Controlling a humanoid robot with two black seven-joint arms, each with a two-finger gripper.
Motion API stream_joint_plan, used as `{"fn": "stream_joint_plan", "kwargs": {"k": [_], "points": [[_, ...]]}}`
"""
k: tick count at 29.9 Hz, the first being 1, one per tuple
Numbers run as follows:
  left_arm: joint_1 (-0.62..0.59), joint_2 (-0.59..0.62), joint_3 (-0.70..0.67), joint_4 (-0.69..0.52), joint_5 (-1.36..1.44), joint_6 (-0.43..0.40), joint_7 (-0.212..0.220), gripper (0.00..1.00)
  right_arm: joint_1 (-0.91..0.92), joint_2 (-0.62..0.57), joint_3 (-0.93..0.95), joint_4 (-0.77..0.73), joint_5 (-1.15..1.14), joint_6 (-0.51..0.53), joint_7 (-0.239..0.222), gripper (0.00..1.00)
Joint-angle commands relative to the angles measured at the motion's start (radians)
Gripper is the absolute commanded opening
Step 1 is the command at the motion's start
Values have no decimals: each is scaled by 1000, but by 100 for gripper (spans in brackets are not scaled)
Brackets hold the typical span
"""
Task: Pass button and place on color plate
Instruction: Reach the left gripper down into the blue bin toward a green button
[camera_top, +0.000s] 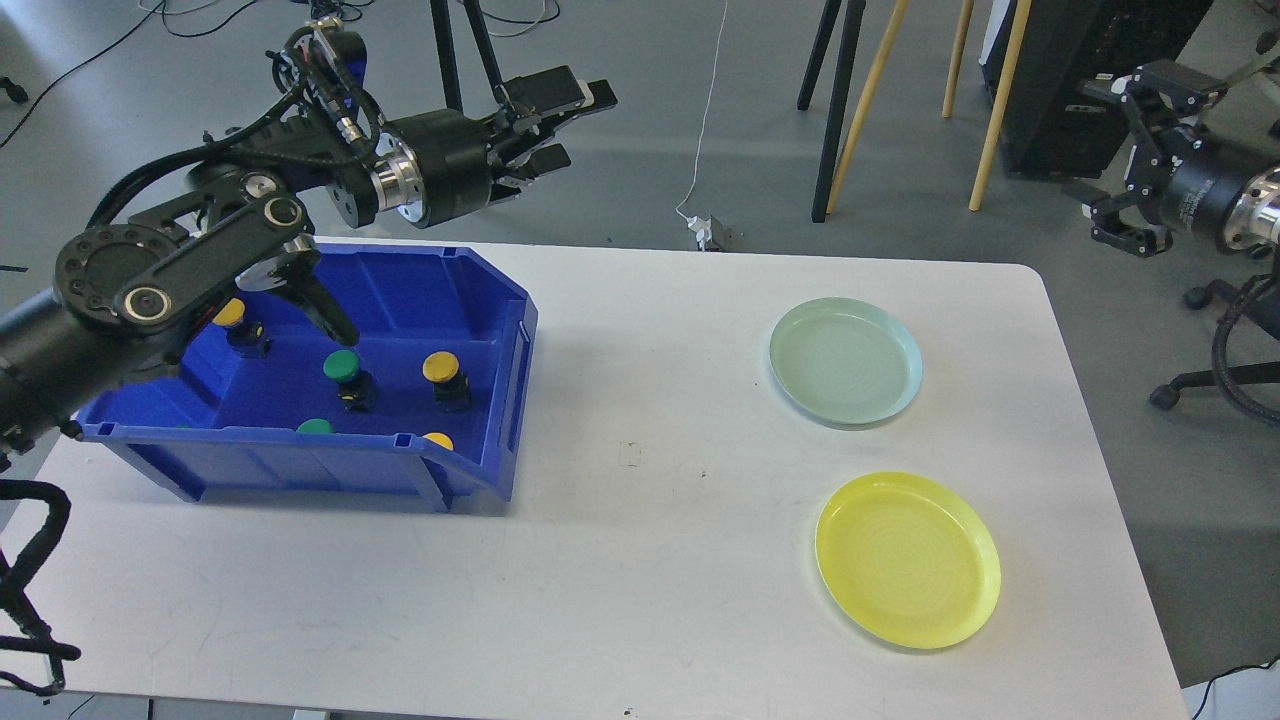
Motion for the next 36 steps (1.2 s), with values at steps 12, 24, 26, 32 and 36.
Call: {"fn": "stream_joint_plan", "kwargs": {"k": [12, 24, 26, 32, 36], "points": [[-14, 10, -149, 61, 21, -14, -97, 100, -54, -30, 93, -16, 0, 0, 6, 99], [0, 29, -101, 101, 38, -122, -88, 88, -86, -30, 139, -29, 13, 0, 152, 98], [-4, 109, -51, 54, 81, -122, -62, 89, -95, -33, 139, -46, 4, 0, 152, 98], [4, 281, 20, -155, 375, -122, -59, 94, -124, -35, 105, -61, -7, 0, 149, 98], [30, 373, 61, -235, 527, -122, -62, 94, -126, -48, 102, -62, -8, 0, 148, 99]]}}
